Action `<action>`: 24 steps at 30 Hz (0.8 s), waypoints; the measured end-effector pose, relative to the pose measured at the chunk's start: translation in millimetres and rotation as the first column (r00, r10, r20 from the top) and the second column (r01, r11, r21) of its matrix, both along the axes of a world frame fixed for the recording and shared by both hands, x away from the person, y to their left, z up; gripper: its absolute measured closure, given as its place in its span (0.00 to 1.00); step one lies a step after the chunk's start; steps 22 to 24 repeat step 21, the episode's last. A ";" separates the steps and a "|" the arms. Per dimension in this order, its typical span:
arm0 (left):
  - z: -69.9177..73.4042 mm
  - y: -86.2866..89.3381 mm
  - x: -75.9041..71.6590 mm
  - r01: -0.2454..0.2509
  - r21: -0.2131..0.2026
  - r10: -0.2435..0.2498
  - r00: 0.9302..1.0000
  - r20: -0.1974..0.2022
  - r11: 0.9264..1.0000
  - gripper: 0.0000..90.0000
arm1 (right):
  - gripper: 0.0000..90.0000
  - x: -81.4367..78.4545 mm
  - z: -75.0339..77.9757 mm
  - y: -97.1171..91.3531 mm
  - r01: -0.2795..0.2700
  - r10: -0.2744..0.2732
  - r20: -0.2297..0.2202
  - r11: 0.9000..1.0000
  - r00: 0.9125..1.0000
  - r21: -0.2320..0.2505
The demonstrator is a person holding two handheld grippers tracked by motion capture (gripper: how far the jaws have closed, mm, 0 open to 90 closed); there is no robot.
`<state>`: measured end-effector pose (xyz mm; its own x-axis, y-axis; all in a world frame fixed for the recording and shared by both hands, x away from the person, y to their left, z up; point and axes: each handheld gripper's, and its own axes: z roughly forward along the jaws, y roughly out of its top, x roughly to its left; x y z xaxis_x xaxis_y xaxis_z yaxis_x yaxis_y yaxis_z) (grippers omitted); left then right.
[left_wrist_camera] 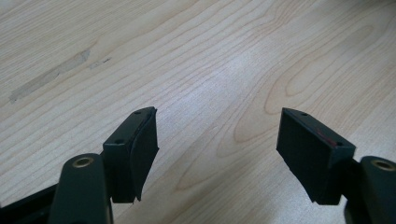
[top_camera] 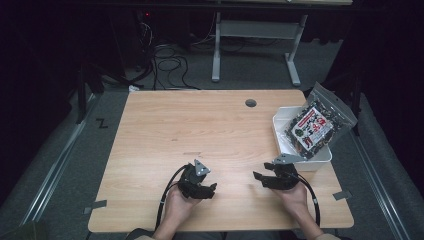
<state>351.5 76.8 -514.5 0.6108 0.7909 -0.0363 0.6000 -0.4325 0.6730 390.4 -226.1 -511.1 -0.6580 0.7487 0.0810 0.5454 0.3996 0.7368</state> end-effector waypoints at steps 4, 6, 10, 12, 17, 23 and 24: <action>0.1 0.6 0.5 -0.003 0.000 0.003 1.000 0.000 1.000 0.33 | 0.44 -1.4 -1.8 -2.2 0.007 -0.007 0.007 1.000 1.000 -0.014; 0.4 0.9 0.4 -0.005 -0.001 0.005 1.000 0.001 1.000 0.33 | 0.45 -2.7 -2.1 -1.9 0.004 -0.004 0.018 0.999 1.000 -0.039; 0.2 0.9 0.7 -0.006 -0.002 0.006 1.000 -0.001 1.000 0.33 | 0.46 -6.7 -0.8 0.7 -0.005 0.007 0.033 0.999 0.999 -0.054; 0.0 0.8 0.8 -0.005 0.001 0.005 1.000 -0.002 1.000 0.33 | 0.46 -7.0 -1.6 1.6 -0.007 0.009 0.036 0.998 0.999 -0.065; 0.6 0.8 0.2 -0.009 0.000 0.009 1.000 0.002 1.000 0.33 | 0.46 -6.9 -2.4 2.1 -0.006 0.007 0.025 0.998 1.000 -0.065; 0.2 1.3 1.4 -0.009 0.002 0.009 1.000 0.002 1.000 0.33 | 0.45 -7.2 -1.5 1.5 -0.004 0.005 0.025 0.998 1.000 -0.061; 0.2 1.3 1.4 -0.009 0.002 0.009 1.000 0.002 1.000 0.33 | 0.45 -7.2 -1.5 1.5 -0.004 0.005 0.025 0.998 1.000 -0.061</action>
